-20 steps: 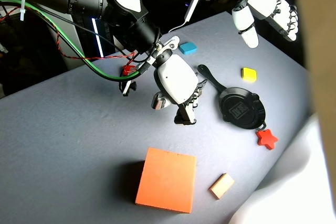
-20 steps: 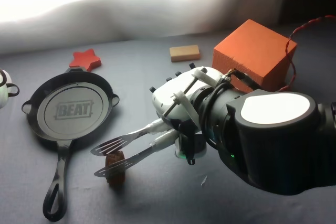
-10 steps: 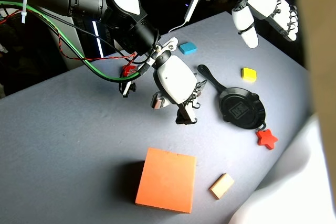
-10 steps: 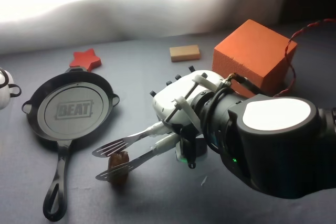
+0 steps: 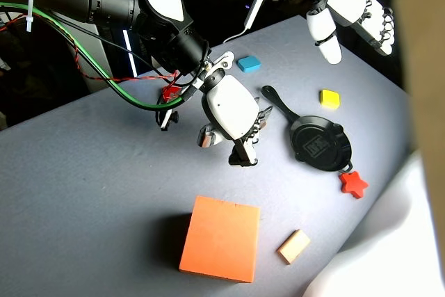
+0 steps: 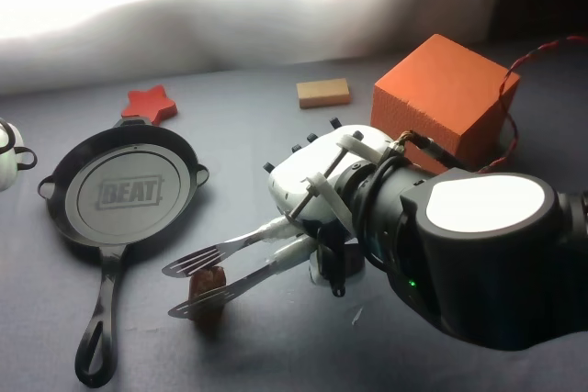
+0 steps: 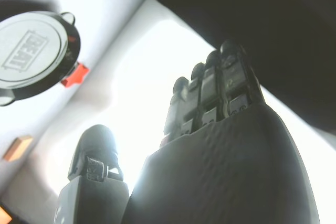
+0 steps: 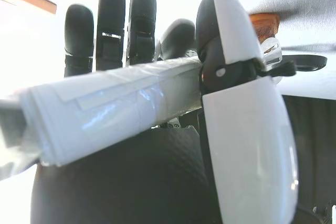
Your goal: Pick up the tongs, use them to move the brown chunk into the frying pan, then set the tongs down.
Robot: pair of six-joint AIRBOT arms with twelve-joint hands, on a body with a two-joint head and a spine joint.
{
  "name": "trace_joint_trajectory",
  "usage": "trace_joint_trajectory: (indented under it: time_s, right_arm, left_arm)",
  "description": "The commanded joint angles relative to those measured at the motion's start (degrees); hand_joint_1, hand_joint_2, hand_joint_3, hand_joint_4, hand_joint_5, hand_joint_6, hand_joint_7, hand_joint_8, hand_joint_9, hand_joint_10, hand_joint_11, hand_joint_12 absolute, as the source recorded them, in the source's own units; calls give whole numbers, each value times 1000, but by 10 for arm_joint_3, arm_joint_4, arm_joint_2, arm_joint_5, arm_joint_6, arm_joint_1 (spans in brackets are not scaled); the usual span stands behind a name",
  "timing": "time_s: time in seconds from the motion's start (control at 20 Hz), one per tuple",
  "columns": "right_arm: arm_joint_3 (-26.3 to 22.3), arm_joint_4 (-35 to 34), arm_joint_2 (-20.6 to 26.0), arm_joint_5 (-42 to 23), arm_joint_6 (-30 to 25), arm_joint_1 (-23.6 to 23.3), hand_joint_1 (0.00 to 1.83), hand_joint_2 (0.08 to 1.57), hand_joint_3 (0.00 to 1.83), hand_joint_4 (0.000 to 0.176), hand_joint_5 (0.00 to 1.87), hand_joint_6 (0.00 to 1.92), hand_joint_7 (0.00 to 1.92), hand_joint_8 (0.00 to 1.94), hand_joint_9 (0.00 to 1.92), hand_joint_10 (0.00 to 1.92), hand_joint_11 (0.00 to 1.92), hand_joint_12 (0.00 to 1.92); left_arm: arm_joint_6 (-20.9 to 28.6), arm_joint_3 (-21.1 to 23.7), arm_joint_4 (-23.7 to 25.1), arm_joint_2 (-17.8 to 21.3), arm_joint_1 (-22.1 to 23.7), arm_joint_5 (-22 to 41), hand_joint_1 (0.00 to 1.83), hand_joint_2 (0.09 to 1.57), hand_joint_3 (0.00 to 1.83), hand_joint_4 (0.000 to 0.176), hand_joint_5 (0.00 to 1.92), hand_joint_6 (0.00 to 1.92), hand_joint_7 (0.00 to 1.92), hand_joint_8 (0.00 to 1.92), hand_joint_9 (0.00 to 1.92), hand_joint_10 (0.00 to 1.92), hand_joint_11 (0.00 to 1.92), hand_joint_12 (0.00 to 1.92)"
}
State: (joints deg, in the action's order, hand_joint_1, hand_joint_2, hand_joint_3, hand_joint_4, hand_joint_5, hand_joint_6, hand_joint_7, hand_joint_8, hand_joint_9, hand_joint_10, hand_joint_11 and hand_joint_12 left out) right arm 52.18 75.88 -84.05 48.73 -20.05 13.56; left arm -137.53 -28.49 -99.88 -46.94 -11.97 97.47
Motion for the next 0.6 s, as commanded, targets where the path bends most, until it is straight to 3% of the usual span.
trace_joint_trajectory:
  time_s: [0.0,0.35,0.4,0.45,0.5,0.55]
  right_arm:
    - [-1,41,3,-1,5,2,1083,1251,0,0,716,1367,993,38,694,712,367,1508]
    - [-1,41,7,-3,16,5,1098,1231,0,0,754,1313,1057,72,767,710,439,1457]
    - [-1,41,8,-3,16,4,1178,1193,1,0,771,1313,911,1082,858,757,496,1473]
    - [-1,41,8,-3,17,4,1178,1193,1,0,771,1313,911,1082,858,757,496,1473]
    - [-2,41,8,-3,18,5,1204,1150,0,5,872,1153,986,1037,956,848,566,1529]
    - [-3,41,9,-3,19,6,1211,1140,0,0,873,1131,1022,1009,987,909,595,1578]
  left_arm:
    - [-3,2,58,3,3,35,29,1299,1,32,0,0,4,1,0,0,2,25]
    - [-5,2,58,1,2,34,4,1308,3,29,0,0,1,0,0,0,0,13]
    - [-5,2,58,1,2,34,2,1308,3,27,0,0,6,2,0,0,4,15]
    - [-5,2,58,1,2,34,2,1308,3,27,0,0,6,2,0,0,4,15]
    - [-5,2,58,1,2,34,0,1307,2,28,0,0,2,1,0,0,4,17]
    - [-5,2,58,1,2,34,0,1310,3,26,0,0,0,0,0,0,0,16]
